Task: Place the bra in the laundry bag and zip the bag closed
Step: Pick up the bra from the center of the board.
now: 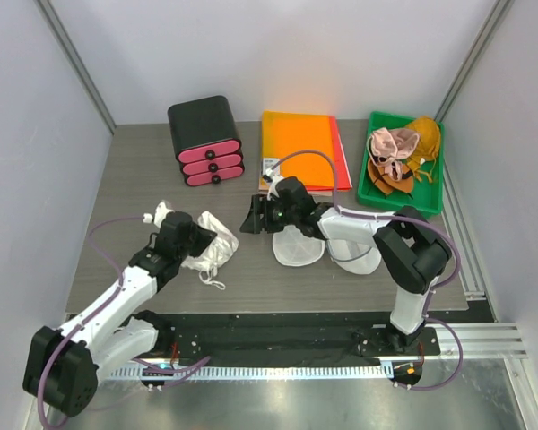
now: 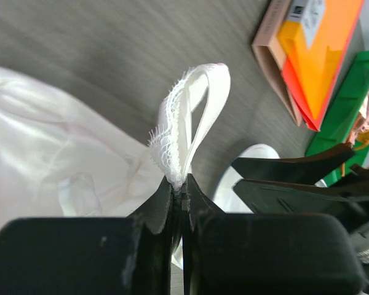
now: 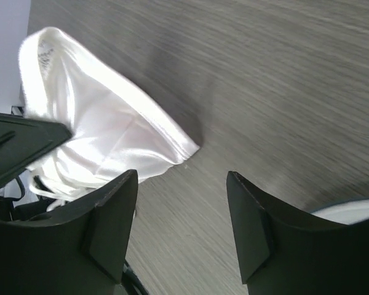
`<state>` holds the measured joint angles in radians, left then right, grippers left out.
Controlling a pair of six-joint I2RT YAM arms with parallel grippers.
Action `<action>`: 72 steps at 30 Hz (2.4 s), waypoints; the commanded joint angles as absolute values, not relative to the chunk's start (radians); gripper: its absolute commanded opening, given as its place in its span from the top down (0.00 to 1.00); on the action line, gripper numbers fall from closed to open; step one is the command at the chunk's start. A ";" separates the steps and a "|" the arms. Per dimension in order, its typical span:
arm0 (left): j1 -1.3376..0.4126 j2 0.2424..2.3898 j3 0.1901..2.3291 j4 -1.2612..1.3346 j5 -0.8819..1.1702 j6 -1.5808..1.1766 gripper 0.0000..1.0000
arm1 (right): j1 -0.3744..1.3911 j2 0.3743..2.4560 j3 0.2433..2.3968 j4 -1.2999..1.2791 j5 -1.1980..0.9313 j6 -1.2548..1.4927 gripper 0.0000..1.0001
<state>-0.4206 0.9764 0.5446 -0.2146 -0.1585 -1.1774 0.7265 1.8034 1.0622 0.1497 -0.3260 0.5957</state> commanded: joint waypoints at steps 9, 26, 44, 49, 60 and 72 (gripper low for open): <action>-0.425 0.787 0.411 -0.301 -0.225 -1.219 0.98 | 0.859 1.925 1.203 0.279 -0.474 0.640 0.46; -0.425 0.731 0.597 -0.837 -0.482 -1.383 0.00 | 0.910 2.043 1.315 0.190 -0.569 0.581 0.48; -0.423 0.815 0.471 -0.577 -0.451 -1.345 0.00 | 0.905 2.039 1.318 0.135 -0.558 0.528 0.49; -0.422 0.772 0.408 -0.509 -0.456 -1.330 0.00 | 0.905 2.036 1.308 0.138 -0.574 0.525 0.50; -0.422 0.577 0.226 -0.223 -0.419 -1.192 0.05 | 0.905 2.075 1.325 0.155 -0.607 0.529 0.55; -0.422 0.564 0.135 -0.025 -0.333 -1.146 0.00 | 0.907 2.092 1.356 0.173 -0.627 0.557 0.57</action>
<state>-0.4236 0.5217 0.1497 -0.1886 -0.3820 -1.1763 0.9039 2.0869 1.3079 0.1329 -0.5964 0.5472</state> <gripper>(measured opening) 0.994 0.442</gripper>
